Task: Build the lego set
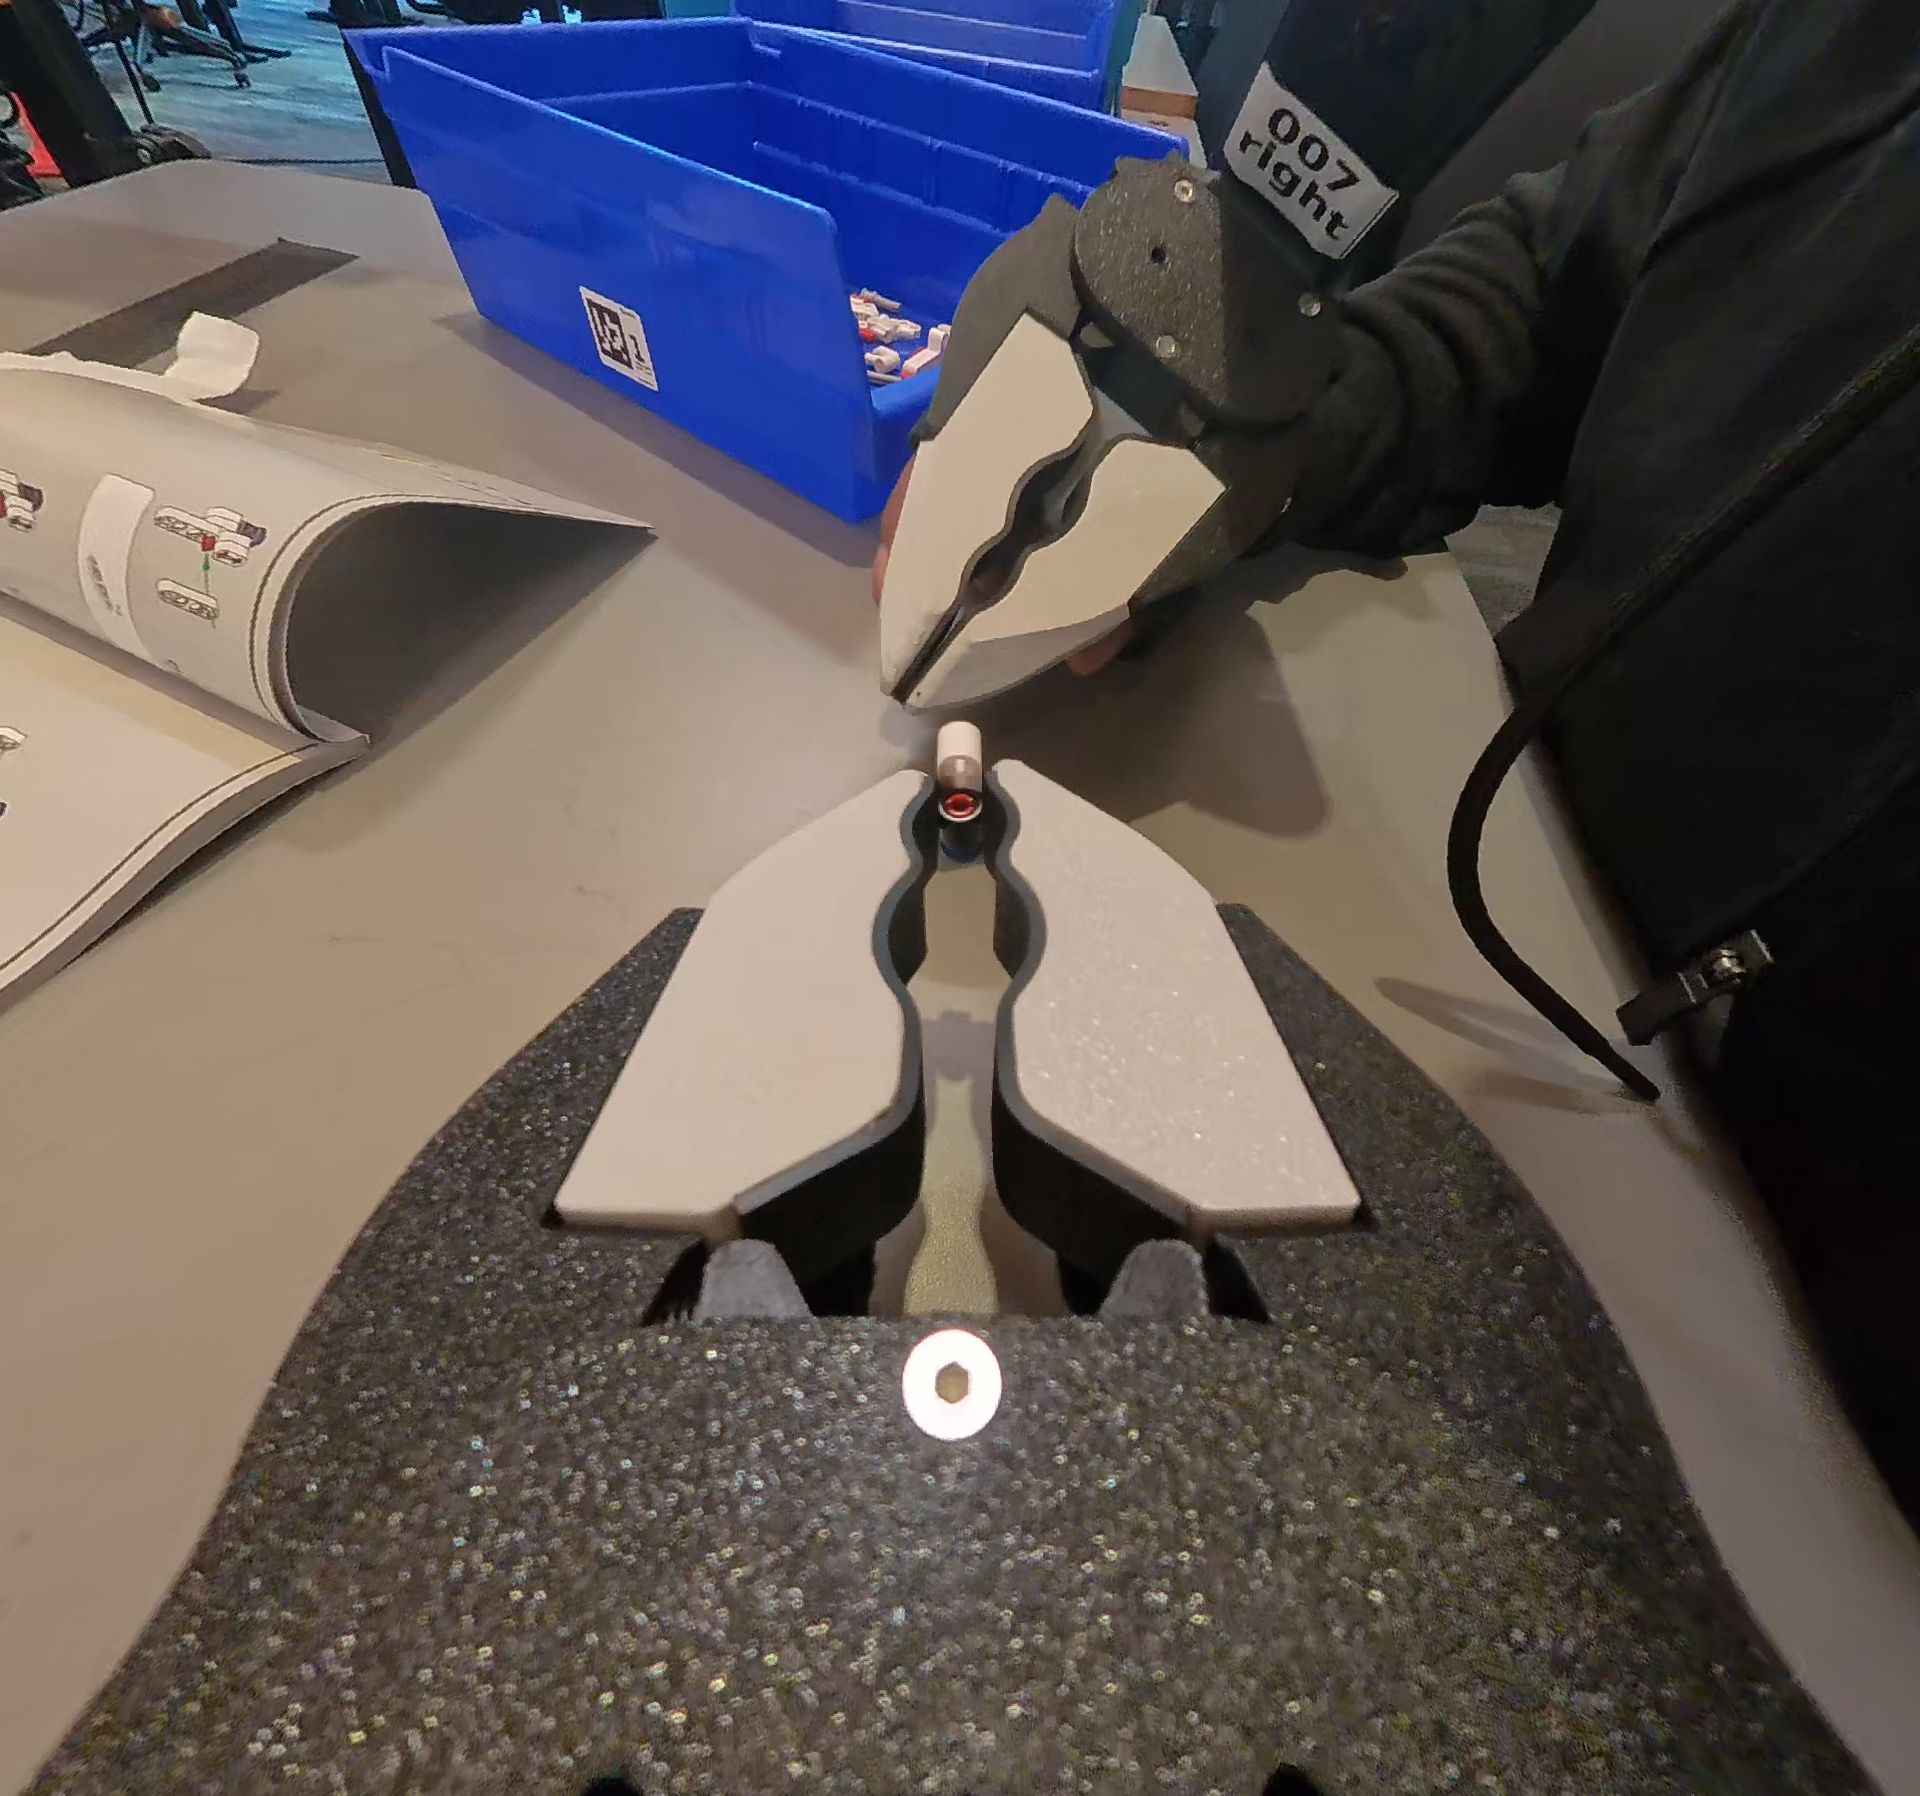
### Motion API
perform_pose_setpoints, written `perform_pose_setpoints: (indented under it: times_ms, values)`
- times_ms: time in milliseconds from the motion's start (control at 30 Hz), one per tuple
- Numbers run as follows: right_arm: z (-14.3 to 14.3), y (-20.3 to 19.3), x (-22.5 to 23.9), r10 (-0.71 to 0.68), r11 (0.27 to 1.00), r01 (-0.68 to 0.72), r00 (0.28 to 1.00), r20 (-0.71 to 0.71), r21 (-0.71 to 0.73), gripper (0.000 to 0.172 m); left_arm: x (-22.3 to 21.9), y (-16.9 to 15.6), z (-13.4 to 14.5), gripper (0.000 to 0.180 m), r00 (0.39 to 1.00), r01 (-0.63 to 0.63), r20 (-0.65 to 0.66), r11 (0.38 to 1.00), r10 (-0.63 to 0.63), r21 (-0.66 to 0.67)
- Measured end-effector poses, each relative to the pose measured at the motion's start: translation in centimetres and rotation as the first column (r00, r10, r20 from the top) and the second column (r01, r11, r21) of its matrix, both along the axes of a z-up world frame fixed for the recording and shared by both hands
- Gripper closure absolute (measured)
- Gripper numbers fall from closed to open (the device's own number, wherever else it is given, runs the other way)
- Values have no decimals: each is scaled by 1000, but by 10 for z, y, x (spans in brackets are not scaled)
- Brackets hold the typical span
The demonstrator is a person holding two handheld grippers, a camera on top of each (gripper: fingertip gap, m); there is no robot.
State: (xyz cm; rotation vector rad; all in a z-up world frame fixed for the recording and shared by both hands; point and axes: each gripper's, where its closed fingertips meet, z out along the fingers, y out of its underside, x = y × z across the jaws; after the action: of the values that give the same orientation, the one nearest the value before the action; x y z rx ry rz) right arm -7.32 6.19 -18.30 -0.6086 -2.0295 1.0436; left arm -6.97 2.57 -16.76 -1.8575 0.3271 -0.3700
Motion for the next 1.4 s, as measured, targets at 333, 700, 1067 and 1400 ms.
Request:
perform_pose_setpoints:
  times_ms: [333, 700, 1067, 1400]
  values:
    - [-10, -12, 0, 58, 997, -60, 997, 55, 52, 169, 5, -16, 20, 173, 986, 13, 167, 999, -18, 29]
    - [-2, -138, -33, 321, 946, -302, 924, 208, -115, 154, -74, -158, 6, 173, 867, -462, 176, 884, 467, -70]
    - [-28, -269, -117, 416, 899, -436, 870, 266, 21, 132, -120, -262, 5, 173, 715, -681, 188, 732, 673, -34]
    - [-41, -282, -120, 437, 868, -489, 834, 337, 83, 153, -117, -264, 11, 173, 734, -655, 236, 755, 637, 0]
